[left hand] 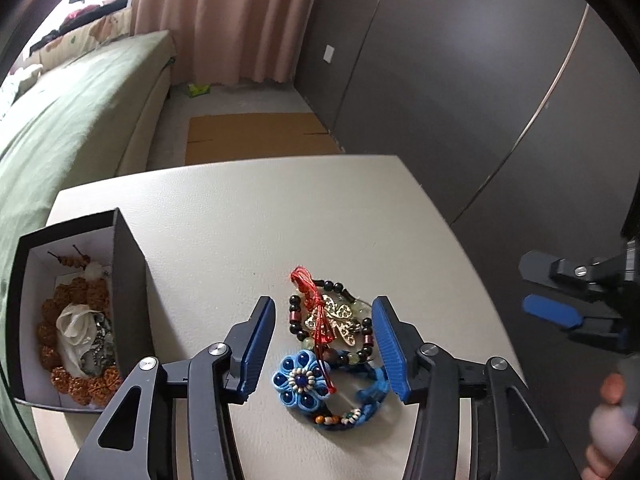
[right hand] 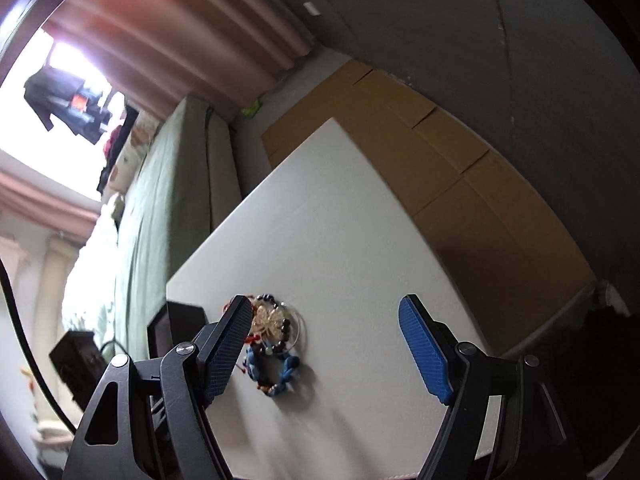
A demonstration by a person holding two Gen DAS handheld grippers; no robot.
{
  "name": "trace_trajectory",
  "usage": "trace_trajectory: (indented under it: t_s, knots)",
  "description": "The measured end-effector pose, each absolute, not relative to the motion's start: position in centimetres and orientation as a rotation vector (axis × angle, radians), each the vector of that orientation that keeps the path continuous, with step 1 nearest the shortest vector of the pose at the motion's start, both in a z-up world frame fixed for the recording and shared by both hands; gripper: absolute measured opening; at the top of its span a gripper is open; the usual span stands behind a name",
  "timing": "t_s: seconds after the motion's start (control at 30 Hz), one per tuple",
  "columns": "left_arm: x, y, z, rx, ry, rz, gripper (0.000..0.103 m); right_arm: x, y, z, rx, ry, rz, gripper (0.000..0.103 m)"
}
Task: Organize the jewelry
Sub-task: 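Reach the left gripper to the red-string bracelet and close on its string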
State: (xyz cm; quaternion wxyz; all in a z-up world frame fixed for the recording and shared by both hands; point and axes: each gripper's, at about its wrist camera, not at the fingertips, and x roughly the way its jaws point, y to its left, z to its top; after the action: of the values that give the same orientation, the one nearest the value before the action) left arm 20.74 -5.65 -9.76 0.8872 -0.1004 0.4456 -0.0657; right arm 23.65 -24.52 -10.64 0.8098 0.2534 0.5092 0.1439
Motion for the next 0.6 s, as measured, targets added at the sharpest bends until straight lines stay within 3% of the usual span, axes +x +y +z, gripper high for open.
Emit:
trace_trajectory:
  t_s: [0.03,0.13,0.2,0.6]
  knots:
    - [20.8,-5.8,-10.0,-0.199,0.930,-0.133,0.049,23.7,-24.3,-10.5,0.528,1.087,0.314,0.076]
    - [21.3,-6.4,-10.6,-0.181,0.949,-0.126,0.029,23.6,-23.5,-9.9,0.470,1.072,0.319,0.076]
    - [21.2,-6.3,-10.7,-0.169,0.947,-0.104,0.006,23.5,-23.5,-9.8,0.461,1.072,0.315,0.076]
    - [19.0,-5.0,-7.7,-0.201,0.862,-0.149,0.002,23.8,-22.5,-10.6,0.418,1.095,0.323,0.076]
